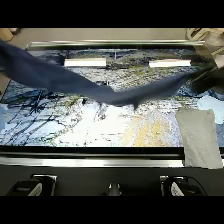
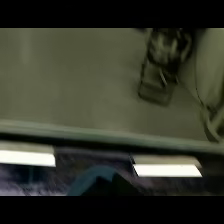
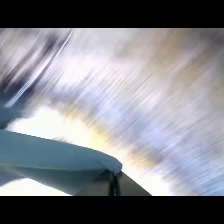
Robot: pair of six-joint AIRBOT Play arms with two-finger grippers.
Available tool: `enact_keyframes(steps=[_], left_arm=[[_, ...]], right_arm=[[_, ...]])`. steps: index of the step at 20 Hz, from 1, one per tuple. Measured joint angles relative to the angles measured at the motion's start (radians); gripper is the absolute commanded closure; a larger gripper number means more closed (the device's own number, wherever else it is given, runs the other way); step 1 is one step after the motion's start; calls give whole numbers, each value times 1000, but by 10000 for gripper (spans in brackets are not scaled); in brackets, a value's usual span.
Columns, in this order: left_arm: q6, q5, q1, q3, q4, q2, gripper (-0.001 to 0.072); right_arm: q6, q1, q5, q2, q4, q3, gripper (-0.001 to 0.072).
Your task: Fold the shirts.
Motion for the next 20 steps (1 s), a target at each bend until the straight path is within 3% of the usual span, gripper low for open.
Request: enact_keyframes(steps=[3, 5, 14, 20], left_arm=[[-146, -129, 135, 212, 130, 16, 681], [-189, -209, 192, 275, 146, 25, 681], [-132, -212, 232, 338, 74, 75, 681], [-99, -338, 231, 207, 48, 14, 681]], right_arm=[[107, 1, -100, 129, -164, 238, 695], [155, 1, -121, 183, -228, 316, 695], [212, 2, -31, 220, -342, 394, 694], [203, 2, 306, 70, -370, 298, 694]])
